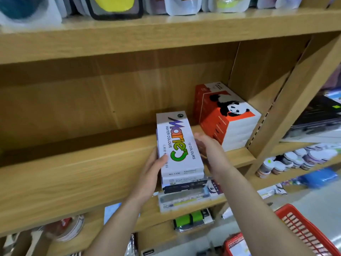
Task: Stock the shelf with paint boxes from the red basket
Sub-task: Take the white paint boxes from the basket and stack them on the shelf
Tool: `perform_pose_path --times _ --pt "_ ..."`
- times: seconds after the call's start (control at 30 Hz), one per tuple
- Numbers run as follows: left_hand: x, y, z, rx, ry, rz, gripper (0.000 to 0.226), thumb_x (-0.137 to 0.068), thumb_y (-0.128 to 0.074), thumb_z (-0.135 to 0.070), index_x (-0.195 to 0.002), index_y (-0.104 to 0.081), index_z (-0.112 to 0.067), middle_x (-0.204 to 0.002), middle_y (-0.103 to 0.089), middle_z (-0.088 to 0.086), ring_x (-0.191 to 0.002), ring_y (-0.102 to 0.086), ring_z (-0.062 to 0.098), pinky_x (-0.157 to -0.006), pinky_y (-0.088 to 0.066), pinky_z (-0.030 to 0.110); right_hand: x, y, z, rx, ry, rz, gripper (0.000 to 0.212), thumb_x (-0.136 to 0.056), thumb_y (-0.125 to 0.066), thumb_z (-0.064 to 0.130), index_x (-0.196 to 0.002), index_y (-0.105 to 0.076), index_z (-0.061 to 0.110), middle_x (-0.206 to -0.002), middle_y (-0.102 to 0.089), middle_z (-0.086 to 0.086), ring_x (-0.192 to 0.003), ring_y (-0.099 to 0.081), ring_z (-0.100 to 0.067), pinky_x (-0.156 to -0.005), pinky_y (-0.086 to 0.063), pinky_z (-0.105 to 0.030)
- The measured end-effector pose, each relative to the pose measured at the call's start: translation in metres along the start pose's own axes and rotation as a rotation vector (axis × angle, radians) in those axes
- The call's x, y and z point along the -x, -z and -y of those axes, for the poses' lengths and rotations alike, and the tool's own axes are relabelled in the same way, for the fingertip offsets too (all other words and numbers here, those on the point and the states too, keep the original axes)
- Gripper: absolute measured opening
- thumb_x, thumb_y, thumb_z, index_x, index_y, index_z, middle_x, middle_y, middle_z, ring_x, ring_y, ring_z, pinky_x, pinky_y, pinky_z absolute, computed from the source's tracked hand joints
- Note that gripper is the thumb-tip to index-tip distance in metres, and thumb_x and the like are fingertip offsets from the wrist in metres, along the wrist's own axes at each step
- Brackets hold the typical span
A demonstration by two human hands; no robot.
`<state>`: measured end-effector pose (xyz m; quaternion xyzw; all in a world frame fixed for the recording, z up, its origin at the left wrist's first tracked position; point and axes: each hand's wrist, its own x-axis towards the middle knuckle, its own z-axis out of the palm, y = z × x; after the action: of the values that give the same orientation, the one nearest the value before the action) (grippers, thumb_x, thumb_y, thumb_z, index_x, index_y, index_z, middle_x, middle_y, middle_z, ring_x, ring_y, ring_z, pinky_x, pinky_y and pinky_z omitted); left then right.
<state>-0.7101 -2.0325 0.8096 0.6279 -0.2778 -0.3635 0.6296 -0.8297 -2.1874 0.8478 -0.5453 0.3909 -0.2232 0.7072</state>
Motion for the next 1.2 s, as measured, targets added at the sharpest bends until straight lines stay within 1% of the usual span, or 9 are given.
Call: perform_pose_path --times 0.1,0.17,0.27,0.4,0.6,0.77,0.9,1.07,1.2 --pt "0.016 -0.010 0.012 0.019 -0.051 -0.018 0.060 -0.091 -0.053 -0.038 -0.150 -0.044 -0.029 -0.124 -0.069 -0.032 -0.111 -0.065 -0.013 -0.079 -0.048 0.002 0.044 0.017 -0.028 0.092 0.099 0.005 0.059 -0.072 -0.067 0.068 -0.128 -0.061 0.050 -0.120 -0.072 0.029 -0.111 -0.067 0.008 -0.088 -0.054 -0.019" --pt "0.014 -0.017 0.016 0.044 -0.060 -0.064 0.063 -0.089 -0.051 -0.041 -0.151 -0.043 -0.027 -0.121 -0.070 -0.032 -0.107 -0.066 -0.013 -0.076 -0.048 0.002 0.062 0.020 -0.044 0.147 0.151 0.072 0.062 -0.080 -0.064 0.065 -0.139 -0.056 0.046 -0.121 -0.071 0.035 -0.112 -0.065 0.015 -0.086 -0.054 -0.010" --pt "-0.003 -0.032 0.012 0.042 -0.028 -0.074 0.060 -0.089 -0.051 -0.047 -0.147 -0.048 -0.035 -0.126 -0.072 -0.022 -0.111 -0.068 -0.004 -0.080 -0.052 0.009 0.053 0.016 -0.040 0.193 0.232 0.105 0.031 -0.107 -0.052 0.035 -0.138 -0.059 0.038 -0.121 -0.073 0.032 -0.113 -0.066 0.013 -0.087 -0.051 -0.006" --pt "-0.046 -0.054 -0.001 -0.015 -0.044 -0.098 0.060 -0.088 -0.052 -0.051 -0.146 -0.050 -0.033 -0.117 -0.074 -0.028 -0.109 -0.069 -0.004 -0.093 -0.051 0.023 0.021 0.023 -0.017 0.295 0.291 -0.138 0.032 -0.110 -0.048 0.033 -0.132 -0.067 0.021 -0.121 -0.076 0.010 -0.111 -0.070 -0.006 -0.091 -0.053 -0.030" --pt "-0.083 -0.078 -0.008 -0.082 -0.029 -0.061 0.072 -0.075 -0.055 -0.067 -0.140 -0.047 -0.036 -0.135 -0.067 -0.008 -0.124 -0.063 0.019 -0.115 -0.041 0.048 0.030 0.054 -0.049 0.594 0.440 -0.392 0.042 -0.102 -0.051 0.029 -0.140 -0.060 0.015 -0.131 -0.069 -0.002 -0.114 -0.068 -0.018 -0.094 -0.057 -0.039" --pt "-0.080 -0.062 -0.003 -0.185 -0.051 0.048 0.073 -0.075 -0.058 -0.074 -0.141 -0.041 -0.050 -0.118 -0.066 -0.042 -0.110 -0.061 -0.018 -0.105 -0.044 0.027 0.025 0.053 -0.064 0.816 0.510 -0.380 0.040 -0.100 -0.058 0.022 -0.135 -0.067 0.008 -0.137 -0.069 -0.008 -0.122 -0.067 -0.028 -0.099 -0.048 -0.029" --pt "-0.076 -0.039 0.003 -0.369 -0.078 0.142 0.073 -0.069 -0.083 -0.056 -0.130 -0.044 -0.064 -0.123 -0.063 -0.042 -0.129 -0.055 -0.006 -0.110 -0.043 0.028 0.024 0.055 -0.069 0.797 0.519 -0.372 0.046 -0.097 -0.052 0.029 -0.138 -0.065 0.013 -0.141 -0.063 -0.001 -0.121 -0.065 -0.021 -0.095 -0.042 -0.022" --pt "-0.082 -0.044 0.004 -0.563 -0.160 0.036 0.100 -0.067 -0.074 -0.069 -0.153 -0.040 -0.031 -0.132 -0.068 -0.014 -0.118 -0.063 0.005 -0.102 -0.052 0.030 0.021 0.053 -0.065 0.776 0.577 -0.397 0.052 -0.096 -0.054 0.033 -0.145 -0.059 0.017 -0.146 -0.053 -0.002 -0.122 -0.058 -0.018 -0.094 -0.049 -0.031" --pt "-0.072 -0.046 0.000 -0.610 -0.185 -0.013 0.093 -0.070 -0.071 -0.067 -0.150 -0.044 -0.031 -0.124 -0.068 -0.016 -0.119 -0.063 0.009 -0.093 -0.049 0.018 0.021 0.060 -0.059 0.805 0.578 -0.353 0.049 -0.098 -0.057 0.031 -0.146 -0.059 0.017 -0.150 -0.050 0.000 -0.120 -0.060 -0.022 -0.095 -0.050 -0.032"
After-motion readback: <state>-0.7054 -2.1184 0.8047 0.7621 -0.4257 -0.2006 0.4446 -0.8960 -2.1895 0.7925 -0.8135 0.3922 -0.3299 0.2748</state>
